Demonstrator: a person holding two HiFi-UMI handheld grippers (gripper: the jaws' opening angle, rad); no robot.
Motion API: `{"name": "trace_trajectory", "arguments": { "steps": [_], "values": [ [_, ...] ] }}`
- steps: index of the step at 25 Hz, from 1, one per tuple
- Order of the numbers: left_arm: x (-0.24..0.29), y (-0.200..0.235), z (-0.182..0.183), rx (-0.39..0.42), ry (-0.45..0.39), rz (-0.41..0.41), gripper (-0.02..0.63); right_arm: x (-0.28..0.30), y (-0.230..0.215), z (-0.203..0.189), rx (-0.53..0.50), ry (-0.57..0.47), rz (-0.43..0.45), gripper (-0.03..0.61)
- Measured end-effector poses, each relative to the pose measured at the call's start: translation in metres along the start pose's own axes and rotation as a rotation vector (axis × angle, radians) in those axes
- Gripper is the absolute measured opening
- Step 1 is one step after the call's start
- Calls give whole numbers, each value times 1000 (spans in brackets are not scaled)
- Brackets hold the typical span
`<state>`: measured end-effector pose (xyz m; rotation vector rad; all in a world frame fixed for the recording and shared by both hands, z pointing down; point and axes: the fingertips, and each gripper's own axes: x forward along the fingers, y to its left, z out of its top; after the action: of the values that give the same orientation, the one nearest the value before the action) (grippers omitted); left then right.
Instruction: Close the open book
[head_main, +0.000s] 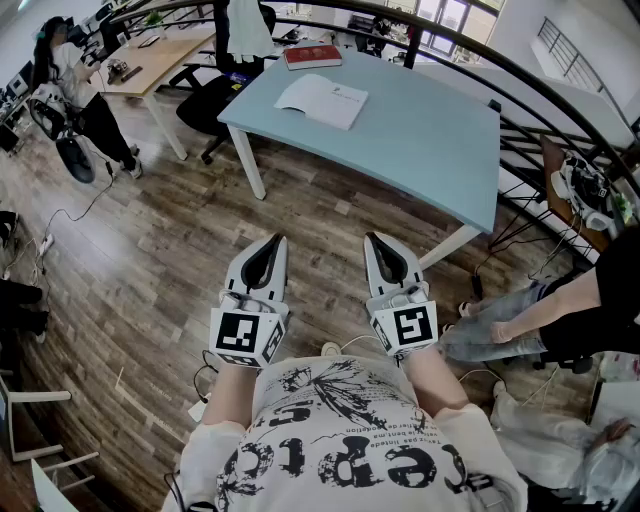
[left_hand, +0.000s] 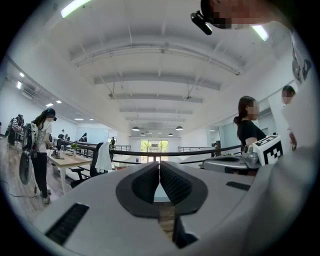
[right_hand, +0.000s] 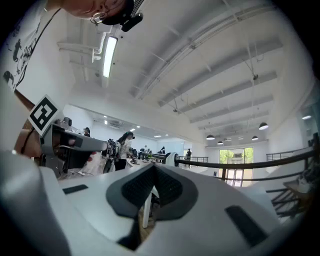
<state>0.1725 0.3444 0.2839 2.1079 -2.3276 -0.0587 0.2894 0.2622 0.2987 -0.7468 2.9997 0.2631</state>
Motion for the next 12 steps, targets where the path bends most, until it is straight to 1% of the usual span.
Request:
{"name": "trace_trajectory", "arguments": {
  "steps": [4,9,12],
  "values": [
    [7,-6,-8,0,8,8,18,-2,-8,-10,7,2,7,9],
    [13,-7,-10,-3,16,17,18,1,-14,-13,10,10,16,9],
    [18,-6,-16,-10,23,24,18,5,-20,-17,19,11,2,9]
  ]
}}
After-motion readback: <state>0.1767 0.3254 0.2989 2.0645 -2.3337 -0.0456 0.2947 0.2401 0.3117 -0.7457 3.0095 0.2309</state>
